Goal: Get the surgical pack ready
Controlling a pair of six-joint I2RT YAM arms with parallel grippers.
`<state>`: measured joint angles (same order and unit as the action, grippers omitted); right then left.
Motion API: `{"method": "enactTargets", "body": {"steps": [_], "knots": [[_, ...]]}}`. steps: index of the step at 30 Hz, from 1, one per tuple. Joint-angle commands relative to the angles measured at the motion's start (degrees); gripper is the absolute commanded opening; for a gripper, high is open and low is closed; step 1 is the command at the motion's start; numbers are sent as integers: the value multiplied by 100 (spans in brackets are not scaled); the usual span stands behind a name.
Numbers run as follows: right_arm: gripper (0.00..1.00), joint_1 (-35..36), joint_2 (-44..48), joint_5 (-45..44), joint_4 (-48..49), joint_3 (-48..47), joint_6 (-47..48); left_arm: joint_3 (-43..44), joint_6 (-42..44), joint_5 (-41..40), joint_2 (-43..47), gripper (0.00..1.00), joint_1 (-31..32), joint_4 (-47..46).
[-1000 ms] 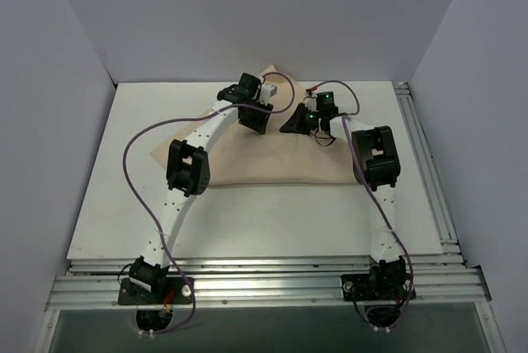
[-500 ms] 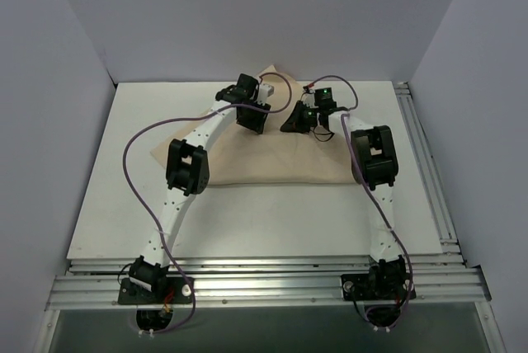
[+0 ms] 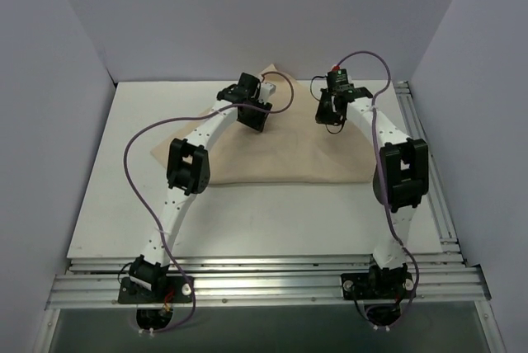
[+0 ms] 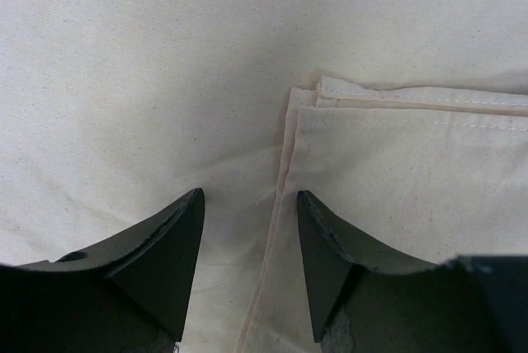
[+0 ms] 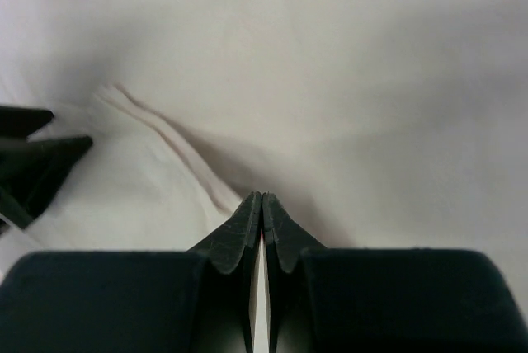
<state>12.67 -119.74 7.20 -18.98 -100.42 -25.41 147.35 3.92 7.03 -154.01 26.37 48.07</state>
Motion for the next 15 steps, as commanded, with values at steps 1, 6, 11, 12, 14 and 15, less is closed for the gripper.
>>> {"method": "enactTargets", "body": {"steps": [1,6,11,12,14,15], "knots": [[0,568,934,-1219,-949,733,-16,-83,91,-105,11,58,79,-246],[0,1018,1497,-1337,-845,2033,-612,-171,91,-298,12,58,105,-316],[0,1036,1603,-984,-159,2668,-1053,-198,100,-351,-6,58,175,-281],[0,1045,1586,-984,-132,2651,-1071,-206,109,-351,3,58,219,-281],[0,1045,1594,-984,-132,2598,-1071,-320,91,-369,47,58,254,-334],[0,1045,1621,-984,-141,2546,-1063,-338,82,-369,56,58,263,-360]]}}
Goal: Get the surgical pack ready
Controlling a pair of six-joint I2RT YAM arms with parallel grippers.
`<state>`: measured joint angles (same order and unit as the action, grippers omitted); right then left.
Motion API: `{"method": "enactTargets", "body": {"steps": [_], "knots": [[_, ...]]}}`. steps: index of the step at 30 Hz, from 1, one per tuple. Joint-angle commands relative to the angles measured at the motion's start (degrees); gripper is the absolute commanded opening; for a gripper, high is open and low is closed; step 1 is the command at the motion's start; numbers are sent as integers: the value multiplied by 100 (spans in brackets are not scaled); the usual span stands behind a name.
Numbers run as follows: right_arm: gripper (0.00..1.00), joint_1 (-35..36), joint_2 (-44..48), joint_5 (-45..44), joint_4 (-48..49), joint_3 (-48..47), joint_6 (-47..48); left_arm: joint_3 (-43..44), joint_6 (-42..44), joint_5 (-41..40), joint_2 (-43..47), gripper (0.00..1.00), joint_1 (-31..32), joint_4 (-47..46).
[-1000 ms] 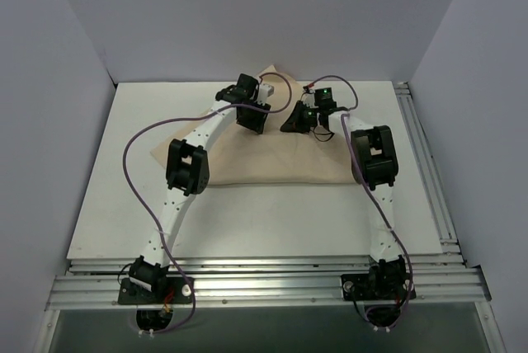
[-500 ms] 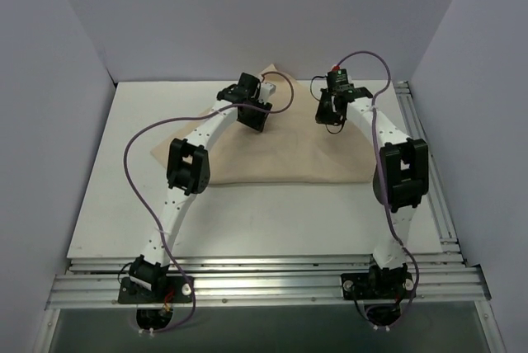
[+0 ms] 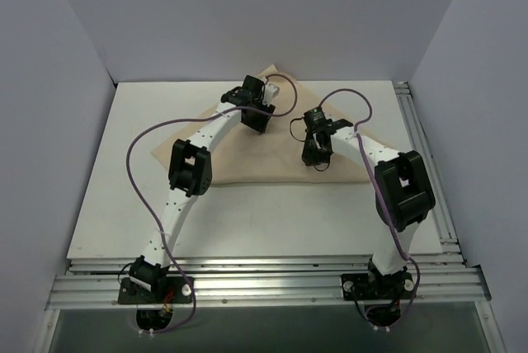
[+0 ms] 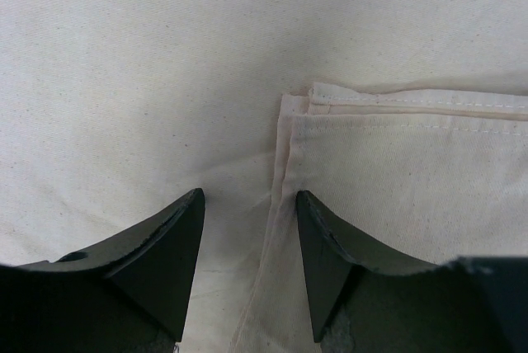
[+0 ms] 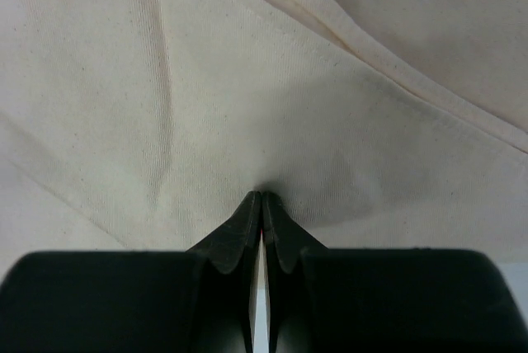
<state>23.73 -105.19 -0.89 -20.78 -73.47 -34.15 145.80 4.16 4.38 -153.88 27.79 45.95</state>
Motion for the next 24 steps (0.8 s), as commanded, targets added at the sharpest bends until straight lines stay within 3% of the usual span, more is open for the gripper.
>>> {"method": "enactTargets", "body": {"steps": [1,11,24], "knots": [[0,-61,235,-210,-5,-176,-162,-166,15,-96,43,58,130,-166],[0,-236,912,-562,-436,-344,-223,-174,58,-280,8,58,130,-175],[0,-123,122,-1344,-516,-106,-145,-297,76,-280,78,58,121,-218]]}}
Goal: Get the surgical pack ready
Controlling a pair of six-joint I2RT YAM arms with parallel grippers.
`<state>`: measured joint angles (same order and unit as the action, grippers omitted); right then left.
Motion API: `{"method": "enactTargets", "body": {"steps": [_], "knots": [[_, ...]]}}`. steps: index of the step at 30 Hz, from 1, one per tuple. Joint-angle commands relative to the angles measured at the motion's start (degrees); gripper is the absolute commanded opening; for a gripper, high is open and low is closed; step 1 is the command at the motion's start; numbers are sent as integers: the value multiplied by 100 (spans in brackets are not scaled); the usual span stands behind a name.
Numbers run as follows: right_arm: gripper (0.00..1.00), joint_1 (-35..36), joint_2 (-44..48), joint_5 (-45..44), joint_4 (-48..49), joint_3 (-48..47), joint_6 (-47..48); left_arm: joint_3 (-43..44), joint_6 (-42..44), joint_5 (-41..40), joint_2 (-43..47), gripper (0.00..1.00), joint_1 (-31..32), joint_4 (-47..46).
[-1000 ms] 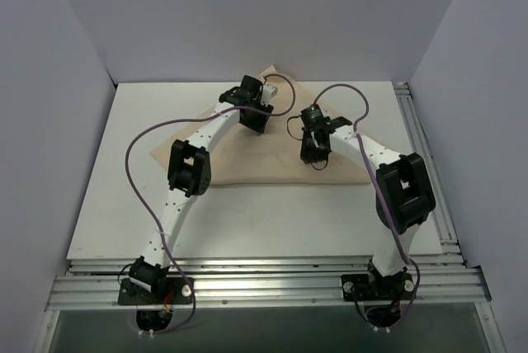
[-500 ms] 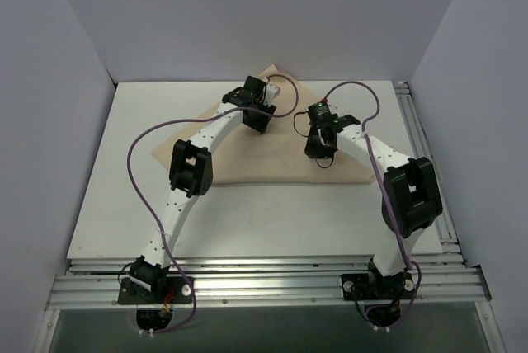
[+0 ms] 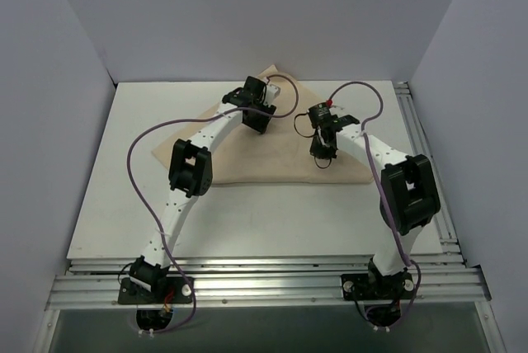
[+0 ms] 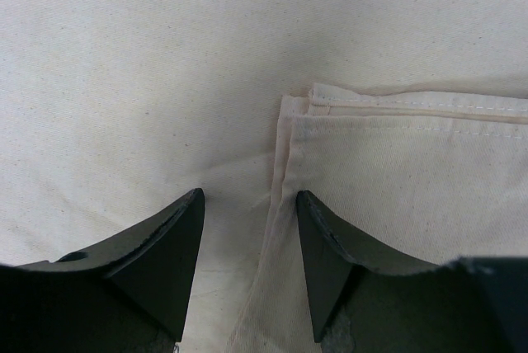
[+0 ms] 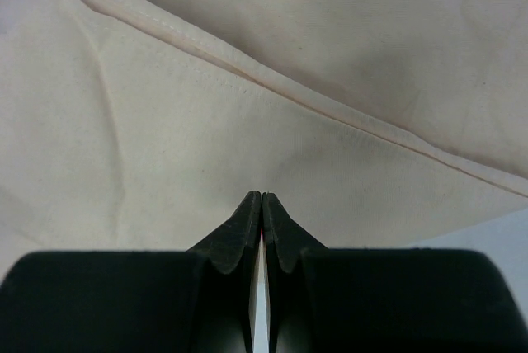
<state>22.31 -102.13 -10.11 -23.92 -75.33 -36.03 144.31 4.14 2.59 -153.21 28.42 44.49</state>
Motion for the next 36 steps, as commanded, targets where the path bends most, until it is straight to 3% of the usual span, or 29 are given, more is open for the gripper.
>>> {"method": "enactTargets", "body": {"steps": [1,7,17,21,27,36], "knots": [[0,19,-341,-265,-70,149,104,-131,87,-101,1,58,58,-72],[0,-24,-650,308,827,826,9,-96,140,-153,-25,59,40,-63],[0,-103,-792,308,863,1020,44,9,87,-136,-113,59,23,-2],[0,-174,-205,-61,503,1029,61,-8,96,-127,-95,59,14,-2],[0,-1017,263,96,616,1783,158,-8,113,-162,-78,59,5,-46],[0,-1737,342,264,731,1741,369,-8,175,-206,-95,59,5,-63]]}}
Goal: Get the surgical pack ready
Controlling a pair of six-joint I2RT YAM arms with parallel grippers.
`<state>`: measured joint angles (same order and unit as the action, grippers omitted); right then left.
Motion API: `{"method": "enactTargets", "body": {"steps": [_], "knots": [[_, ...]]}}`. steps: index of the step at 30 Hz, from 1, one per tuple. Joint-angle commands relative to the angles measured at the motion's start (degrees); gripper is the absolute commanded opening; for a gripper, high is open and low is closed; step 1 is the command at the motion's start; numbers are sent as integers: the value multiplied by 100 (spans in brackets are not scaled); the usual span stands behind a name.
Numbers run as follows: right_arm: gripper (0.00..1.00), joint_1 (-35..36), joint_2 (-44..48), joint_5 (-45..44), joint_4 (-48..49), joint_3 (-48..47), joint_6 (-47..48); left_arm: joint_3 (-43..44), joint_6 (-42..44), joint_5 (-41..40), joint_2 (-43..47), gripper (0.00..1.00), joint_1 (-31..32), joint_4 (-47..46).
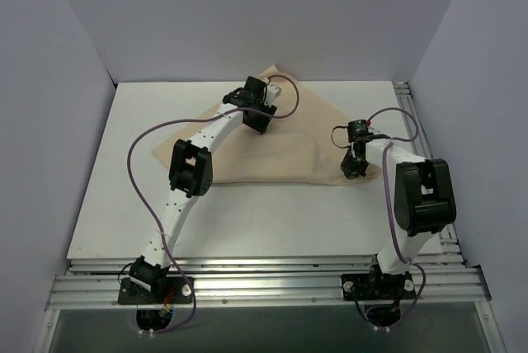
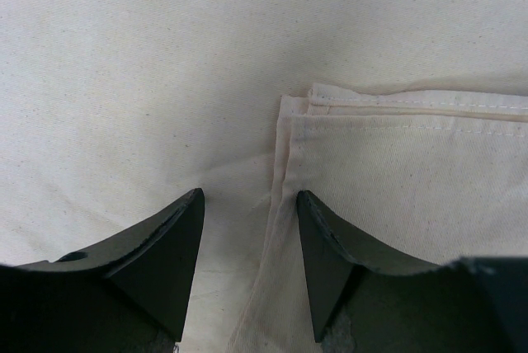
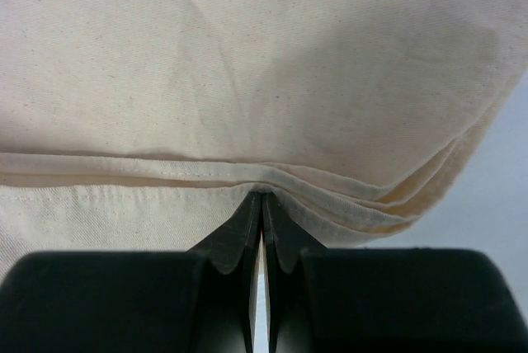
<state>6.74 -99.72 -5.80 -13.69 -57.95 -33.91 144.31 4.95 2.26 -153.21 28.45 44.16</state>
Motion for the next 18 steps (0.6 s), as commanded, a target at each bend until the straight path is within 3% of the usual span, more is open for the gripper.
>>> {"method": "enactTargets", "body": {"steps": [1,9,13,18], "knots": [[0,-269,137,-167,-318,47,165,-8,111,-173,-95,59,3,-39],[0,-516,621,-132,-705,-531,447,413,182,-252,-34,59,-15,48],[0,-218,577,-193,-837,-1129,561,992,330,-516,203,61,-23,14],[0,256,305,-220,-854,-1534,614,1116,576,-806,976,64,-32,-268]]}}
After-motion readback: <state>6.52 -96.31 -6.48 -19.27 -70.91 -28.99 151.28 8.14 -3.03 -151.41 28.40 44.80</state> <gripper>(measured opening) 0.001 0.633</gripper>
